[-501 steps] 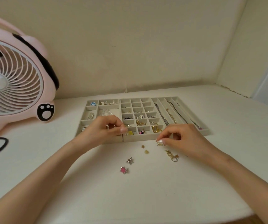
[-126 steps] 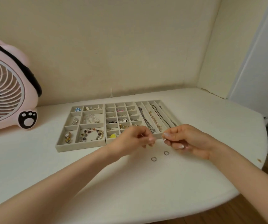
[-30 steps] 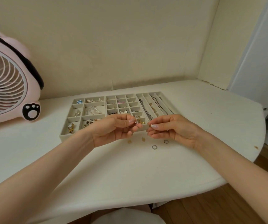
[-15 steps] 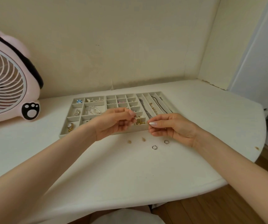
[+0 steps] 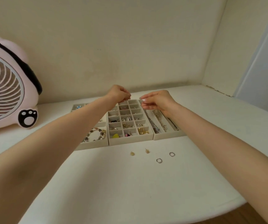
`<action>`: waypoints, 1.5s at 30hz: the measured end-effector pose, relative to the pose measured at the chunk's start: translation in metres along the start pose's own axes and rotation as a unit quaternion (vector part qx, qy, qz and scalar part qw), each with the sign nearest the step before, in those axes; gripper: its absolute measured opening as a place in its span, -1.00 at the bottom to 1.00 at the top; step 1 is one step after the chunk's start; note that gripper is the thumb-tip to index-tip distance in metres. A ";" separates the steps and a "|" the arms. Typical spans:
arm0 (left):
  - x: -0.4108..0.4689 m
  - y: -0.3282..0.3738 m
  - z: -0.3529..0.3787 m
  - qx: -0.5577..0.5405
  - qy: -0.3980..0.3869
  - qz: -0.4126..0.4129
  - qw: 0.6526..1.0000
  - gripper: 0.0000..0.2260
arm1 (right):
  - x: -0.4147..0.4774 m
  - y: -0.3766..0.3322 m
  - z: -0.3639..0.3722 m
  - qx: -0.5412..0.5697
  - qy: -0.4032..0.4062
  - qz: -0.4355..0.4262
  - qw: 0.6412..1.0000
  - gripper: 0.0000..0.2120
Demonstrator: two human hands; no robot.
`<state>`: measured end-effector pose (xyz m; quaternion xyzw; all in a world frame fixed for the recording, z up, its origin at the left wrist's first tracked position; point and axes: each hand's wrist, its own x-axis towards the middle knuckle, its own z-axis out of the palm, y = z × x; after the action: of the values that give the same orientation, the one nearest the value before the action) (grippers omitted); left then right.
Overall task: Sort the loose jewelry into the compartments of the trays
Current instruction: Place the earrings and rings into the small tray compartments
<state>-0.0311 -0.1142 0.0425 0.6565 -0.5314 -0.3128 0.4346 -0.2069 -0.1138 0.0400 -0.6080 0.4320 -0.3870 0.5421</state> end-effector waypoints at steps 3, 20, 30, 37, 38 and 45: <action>0.013 -0.003 0.010 0.057 -0.009 -0.006 0.998 -0.84 | 0.021 0.002 0.003 -0.025 0.037 0.004 0.999 -0.88; -0.032 -0.022 -0.012 0.131 -0.027 0.086 0.987 -0.87 | 0.051 0.001 0.027 -0.226 0.076 -0.025 0.971 -0.87; -0.110 -0.023 -0.016 0.173 -0.082 0.212 0.958 -0.94 | -0.056 0.003 -0.003 -0.252 -0.056 -0.077 0.963 -0.89; -0.140 -0.030 -0.009 0.279 -0.162 0.278 0.905 -0.89 | -0.104 0.024 -0.011 -0.329 -0.159 -0.086 0.927 -0.77; -0.143 -0.031 -0.009 0.285 -0.160 0.277 0.903 -0.89 | -0.107 0.028 -0.009 -0.343 -0.169 -0.090 0.920 -0.76; -0.152 -0.035 -0.005 0.320 -0.176 0.303 0.880 -0.90 | -0.115 0.039 0.001 -0.375 -0.163 -0.132 0.903 -0.88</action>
<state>-0.0484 0.0362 0.0054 0.5012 -0.8430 -0.0892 0.1735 -0.2480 -0.0062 0.0010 -0.8726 0.3665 -0.1595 0.2808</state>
